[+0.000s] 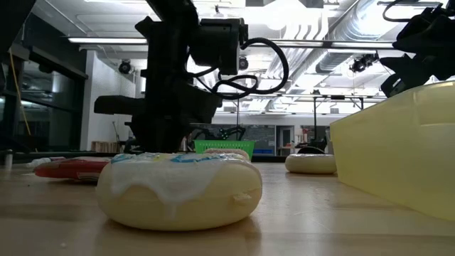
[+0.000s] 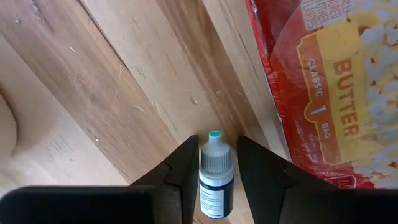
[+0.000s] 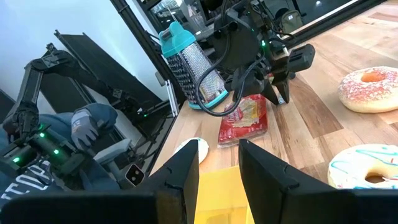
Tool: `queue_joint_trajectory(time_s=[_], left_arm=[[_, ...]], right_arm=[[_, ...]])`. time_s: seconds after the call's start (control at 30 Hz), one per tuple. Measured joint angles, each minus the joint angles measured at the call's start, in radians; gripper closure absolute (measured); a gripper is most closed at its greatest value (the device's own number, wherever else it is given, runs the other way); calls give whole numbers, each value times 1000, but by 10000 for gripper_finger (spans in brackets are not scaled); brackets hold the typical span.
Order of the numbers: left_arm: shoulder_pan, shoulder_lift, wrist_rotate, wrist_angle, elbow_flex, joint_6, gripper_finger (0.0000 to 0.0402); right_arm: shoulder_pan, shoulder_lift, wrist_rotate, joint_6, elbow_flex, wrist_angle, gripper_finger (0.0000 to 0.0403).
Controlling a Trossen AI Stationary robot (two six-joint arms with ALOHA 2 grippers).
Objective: Pick & Place Food Item
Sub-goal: Put the light blue food coloring bottle into the green bin
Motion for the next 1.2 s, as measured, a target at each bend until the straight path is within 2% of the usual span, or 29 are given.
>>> queue_joint_trajectory(time_s=[0.17, 0.43, 0.93, 1.2], left_arm=[[0, 0, 0, -1, 0, -4, 306], [0, 0, 2, -3, 0, -11, 353], [0, -5, -10, -2, 1, -16, 344], [26, -83, -37, 33, 0, -18, 345]], right_arm=[[0, 0, 0, 0, 0, 0, 302], [0, 0, 0, 0, 0, 0, 302], [0, 0, 0, 0, 0, 0, 302], [0, 0, 0, 0, 0, 0, 302]])
